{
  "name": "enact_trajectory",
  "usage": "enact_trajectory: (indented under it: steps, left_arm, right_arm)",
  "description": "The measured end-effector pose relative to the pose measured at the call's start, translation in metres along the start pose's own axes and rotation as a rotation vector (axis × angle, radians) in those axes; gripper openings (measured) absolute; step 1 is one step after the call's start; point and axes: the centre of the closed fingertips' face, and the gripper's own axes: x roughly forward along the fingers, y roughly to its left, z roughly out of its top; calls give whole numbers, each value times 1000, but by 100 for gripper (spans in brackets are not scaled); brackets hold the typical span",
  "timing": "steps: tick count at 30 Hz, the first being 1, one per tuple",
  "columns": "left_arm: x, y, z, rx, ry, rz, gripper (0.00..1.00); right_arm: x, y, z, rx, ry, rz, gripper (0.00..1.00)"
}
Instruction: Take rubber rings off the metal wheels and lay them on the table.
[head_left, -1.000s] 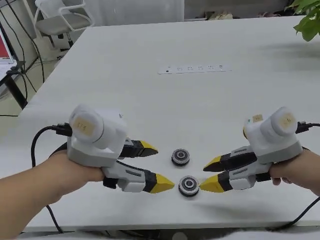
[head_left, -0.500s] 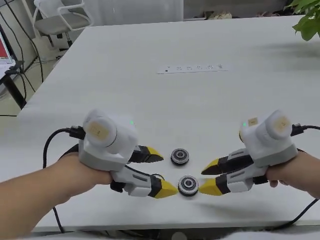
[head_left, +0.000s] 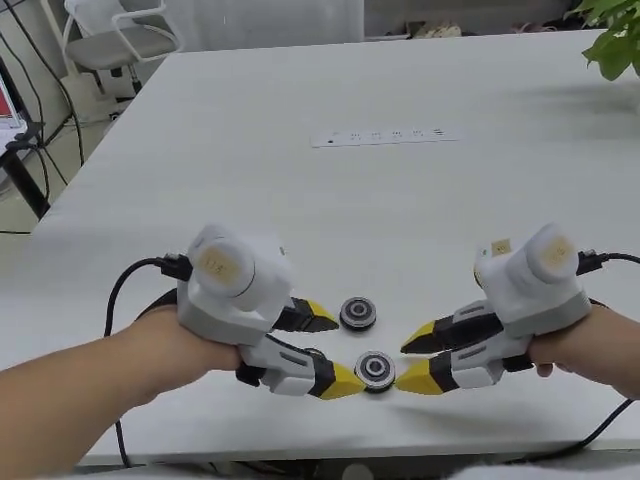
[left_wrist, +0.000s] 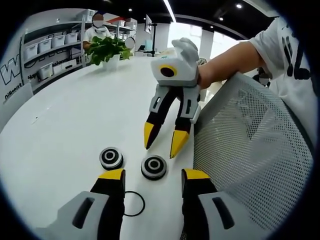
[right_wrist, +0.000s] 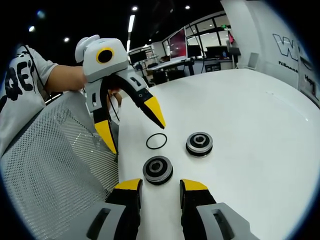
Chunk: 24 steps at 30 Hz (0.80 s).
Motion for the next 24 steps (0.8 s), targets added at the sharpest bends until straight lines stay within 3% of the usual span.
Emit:
enact_trajectory:
  steps: [24]
  left_arm:
    - [25, -3, -4, 28, 43, -40, 31]
  right_arm:
    - [3, 2, -4, 3, 9, 11, 27]
